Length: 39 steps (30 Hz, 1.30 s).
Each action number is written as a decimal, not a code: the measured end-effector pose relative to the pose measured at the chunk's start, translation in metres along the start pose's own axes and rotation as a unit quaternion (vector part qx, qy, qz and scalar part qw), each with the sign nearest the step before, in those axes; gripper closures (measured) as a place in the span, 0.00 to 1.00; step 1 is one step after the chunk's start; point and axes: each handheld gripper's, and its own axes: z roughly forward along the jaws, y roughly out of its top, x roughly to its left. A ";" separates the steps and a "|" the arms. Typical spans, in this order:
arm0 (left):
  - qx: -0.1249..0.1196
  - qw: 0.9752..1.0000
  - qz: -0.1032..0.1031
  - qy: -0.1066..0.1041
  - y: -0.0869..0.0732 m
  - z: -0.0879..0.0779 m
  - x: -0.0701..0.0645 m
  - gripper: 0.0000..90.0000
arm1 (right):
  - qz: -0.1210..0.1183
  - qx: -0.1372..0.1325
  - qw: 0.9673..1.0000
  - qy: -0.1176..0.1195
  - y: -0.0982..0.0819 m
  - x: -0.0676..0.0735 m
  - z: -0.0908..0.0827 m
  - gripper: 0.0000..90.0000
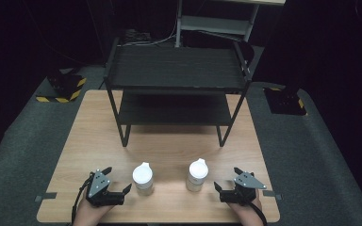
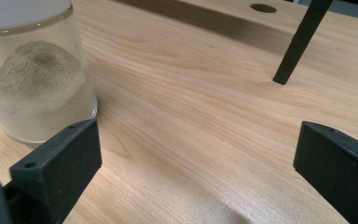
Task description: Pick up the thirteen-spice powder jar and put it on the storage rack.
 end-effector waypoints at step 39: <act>-0.022 0.999 -0.016 -0.030 -0.001 -0.010 0.010 0.01 | -0.007 0.003 1.000 -0.007 0.001 0.002 0.000 0.00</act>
